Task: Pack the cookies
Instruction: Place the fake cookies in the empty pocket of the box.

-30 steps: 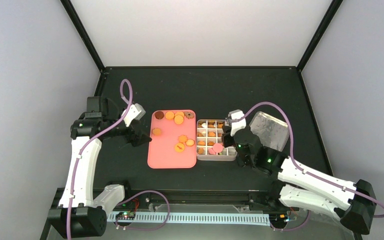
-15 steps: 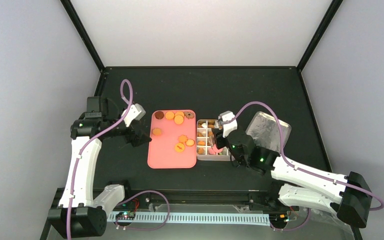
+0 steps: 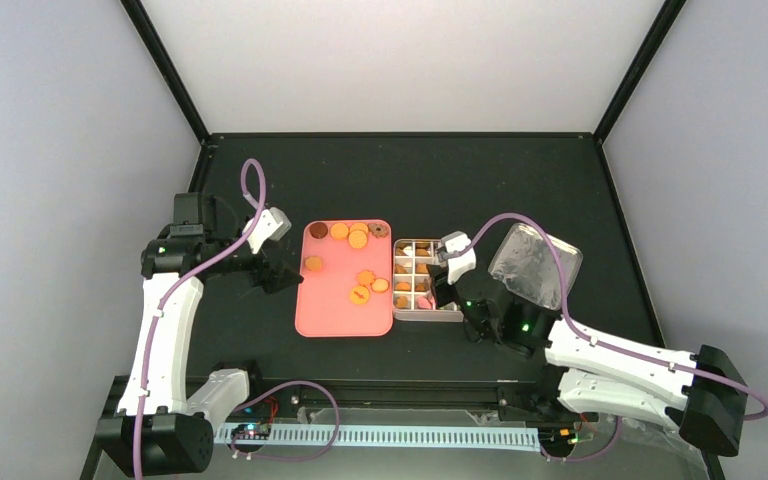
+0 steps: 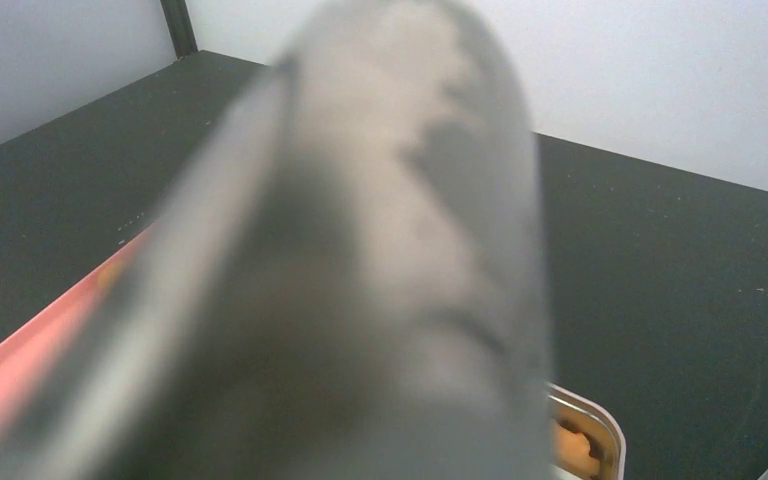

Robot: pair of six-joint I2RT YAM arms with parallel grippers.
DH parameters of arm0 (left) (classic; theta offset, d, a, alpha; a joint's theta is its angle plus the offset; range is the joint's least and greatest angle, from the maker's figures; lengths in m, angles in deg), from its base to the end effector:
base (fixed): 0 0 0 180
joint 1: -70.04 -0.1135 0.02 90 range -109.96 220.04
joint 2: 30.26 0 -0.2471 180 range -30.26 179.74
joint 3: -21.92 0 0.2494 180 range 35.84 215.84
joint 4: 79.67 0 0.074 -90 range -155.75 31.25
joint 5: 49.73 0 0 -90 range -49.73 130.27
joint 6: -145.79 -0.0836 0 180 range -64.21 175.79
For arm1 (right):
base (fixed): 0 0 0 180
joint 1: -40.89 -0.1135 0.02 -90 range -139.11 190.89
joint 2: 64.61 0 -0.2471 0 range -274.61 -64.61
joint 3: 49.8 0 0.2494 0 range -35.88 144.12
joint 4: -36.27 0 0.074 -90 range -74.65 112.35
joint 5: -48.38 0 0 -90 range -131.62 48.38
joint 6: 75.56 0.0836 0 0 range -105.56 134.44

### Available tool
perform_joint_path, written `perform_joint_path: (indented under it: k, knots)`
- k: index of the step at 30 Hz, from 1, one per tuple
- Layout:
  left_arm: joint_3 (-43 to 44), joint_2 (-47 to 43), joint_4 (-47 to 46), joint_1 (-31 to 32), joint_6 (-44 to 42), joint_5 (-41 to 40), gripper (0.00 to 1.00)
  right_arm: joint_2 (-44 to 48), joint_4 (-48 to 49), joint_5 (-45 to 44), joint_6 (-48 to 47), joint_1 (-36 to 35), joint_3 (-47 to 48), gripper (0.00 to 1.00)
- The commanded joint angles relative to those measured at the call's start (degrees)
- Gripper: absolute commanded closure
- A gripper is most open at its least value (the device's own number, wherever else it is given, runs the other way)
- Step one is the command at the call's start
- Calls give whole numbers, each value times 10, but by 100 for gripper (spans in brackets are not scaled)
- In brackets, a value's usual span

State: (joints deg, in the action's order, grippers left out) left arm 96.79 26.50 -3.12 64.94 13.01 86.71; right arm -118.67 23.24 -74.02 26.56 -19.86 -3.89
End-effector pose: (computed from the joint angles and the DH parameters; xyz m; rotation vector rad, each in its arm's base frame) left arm 0.1951 -0.0434 0.2856 0.9873 2.0466 -0.6258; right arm 0.1645 0.2021 0.2260 -0.4279 1.8445 0.3214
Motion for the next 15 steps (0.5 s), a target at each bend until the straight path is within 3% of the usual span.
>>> perform_joint_path:
  k: [1, 5, 15]
  knots:
    - [14, -2, 10, 4, -12, 0, 1, 9, 2, -22, 11, -5, -13, 65]
    - [16, -3, 13, 4, -13, -2, 1, 17, -3, -41, 13, -6, -11, 75]
    - [17, -3, 14, 4, -13, 1, 1, 90, -55, -116, 15, -6, -6, 77]
